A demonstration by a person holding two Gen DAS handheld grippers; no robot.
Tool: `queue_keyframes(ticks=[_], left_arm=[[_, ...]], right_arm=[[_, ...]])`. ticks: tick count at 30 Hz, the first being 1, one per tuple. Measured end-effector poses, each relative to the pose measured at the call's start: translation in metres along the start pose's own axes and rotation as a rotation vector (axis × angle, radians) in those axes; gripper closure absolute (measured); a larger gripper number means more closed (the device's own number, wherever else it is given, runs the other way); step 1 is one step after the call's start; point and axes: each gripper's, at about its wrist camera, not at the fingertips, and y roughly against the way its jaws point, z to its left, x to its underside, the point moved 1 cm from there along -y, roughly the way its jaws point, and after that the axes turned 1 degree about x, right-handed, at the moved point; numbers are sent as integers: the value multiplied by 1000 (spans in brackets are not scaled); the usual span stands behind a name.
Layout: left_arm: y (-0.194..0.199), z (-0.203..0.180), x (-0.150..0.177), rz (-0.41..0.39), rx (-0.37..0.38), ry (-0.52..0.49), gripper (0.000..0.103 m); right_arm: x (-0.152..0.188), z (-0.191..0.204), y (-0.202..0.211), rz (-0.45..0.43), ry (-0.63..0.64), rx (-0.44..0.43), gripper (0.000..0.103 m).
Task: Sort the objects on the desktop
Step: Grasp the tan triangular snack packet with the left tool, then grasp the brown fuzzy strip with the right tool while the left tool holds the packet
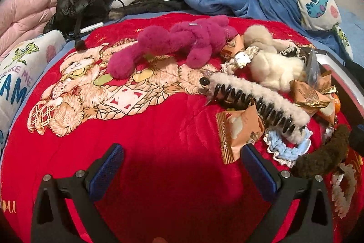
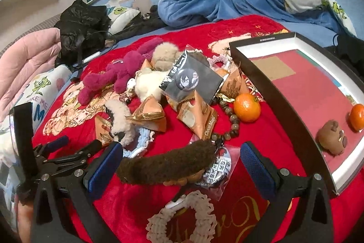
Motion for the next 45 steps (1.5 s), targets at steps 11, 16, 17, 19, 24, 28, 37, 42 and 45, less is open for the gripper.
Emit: queue_keyframes(ticks=[11, 16, 17, 19, 24, 28, 37, 42, 45], left_arm=[[10, -19, -3, -47, 34, -86, 0], [4, -34, -8, -46, 39, -122, 0], [1, -34, -10, -43, 40, -118, 0], [-4, -34, -13, -35, 49, -108, 0], [-16, -30, -17, -4, 75, -69, 0], [-22, -27, -16, 14, 72, -53, 3], [-18, -41, -12, -8, 39, -116, 63], [-16, -43, -12, -8, 61, -118, 76], [-12, -40, -10, -14, 71, -111, 77]], right_arm=[[7, -1, -7, 54, -5, 2, 0], [8, -5, -13, 79, -20, 5, 3], [8, -6, -15, 85, -26, 1, 4], [9, -9, -20, 104, -50, -14, 8], [7, -9, -23, 101, -58, -20, 17], [8, -1, -23, 103, -37, -15, 30], [9, 0, -20, 104, -55, -53, 48], [7, -3, -18, 95, -83, -67, 57], [6, -5, -14, 84, -99, -77, 63]])
